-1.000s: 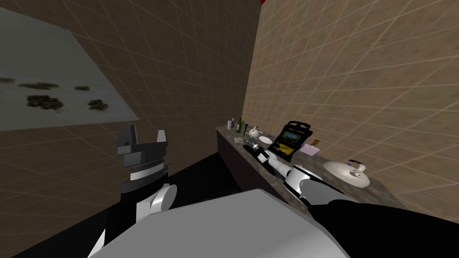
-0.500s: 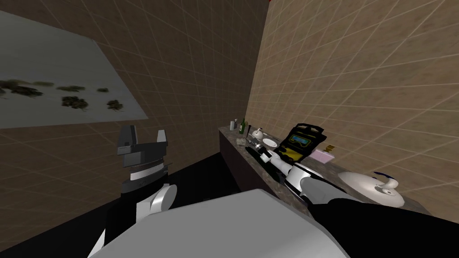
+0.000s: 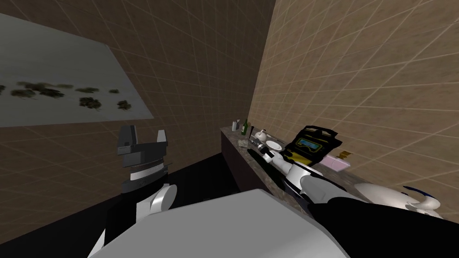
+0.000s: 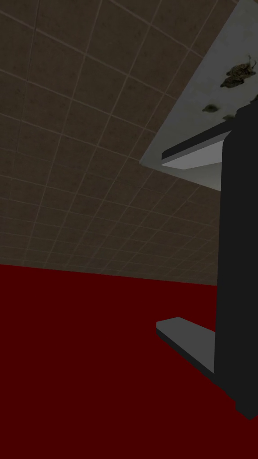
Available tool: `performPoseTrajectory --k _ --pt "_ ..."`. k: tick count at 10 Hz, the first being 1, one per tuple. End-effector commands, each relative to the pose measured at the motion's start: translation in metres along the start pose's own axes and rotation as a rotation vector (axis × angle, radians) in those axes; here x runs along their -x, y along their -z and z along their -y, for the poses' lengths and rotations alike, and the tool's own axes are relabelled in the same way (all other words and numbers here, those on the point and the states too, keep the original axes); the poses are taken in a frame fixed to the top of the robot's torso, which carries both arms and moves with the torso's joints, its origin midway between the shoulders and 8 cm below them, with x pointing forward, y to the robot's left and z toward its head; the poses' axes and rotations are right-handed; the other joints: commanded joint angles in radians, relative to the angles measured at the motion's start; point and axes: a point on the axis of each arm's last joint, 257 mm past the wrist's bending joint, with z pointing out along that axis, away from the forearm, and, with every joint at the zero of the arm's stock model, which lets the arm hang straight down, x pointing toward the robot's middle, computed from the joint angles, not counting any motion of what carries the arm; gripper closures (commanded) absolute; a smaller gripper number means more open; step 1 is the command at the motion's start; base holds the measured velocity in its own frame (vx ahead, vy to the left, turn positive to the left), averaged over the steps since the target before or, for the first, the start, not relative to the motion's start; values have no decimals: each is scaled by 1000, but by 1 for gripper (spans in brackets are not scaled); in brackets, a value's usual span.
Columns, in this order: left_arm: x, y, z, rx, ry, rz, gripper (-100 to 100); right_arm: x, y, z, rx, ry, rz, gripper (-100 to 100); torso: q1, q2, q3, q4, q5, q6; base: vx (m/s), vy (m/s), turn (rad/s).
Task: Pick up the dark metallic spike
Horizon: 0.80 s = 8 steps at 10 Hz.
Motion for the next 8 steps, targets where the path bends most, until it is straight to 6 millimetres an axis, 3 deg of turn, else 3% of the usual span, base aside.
performPoseTrajectory --k 1,6,8 --pt "0 0 0 0 0 0 0 3 3 -8 13 -21 12 -100 0 0 0 0 0 0 44 -23 61" --pt "0 0 0 0 0 0 0 12 17 -40 66 -78 62 -100 1 0 0 0 0 0 45 -24 90" --pt "0 0 0 0 0 0 0 12 17 -41 68 -77 65 -100 0 0 0 0 0 0 29 -22 32"
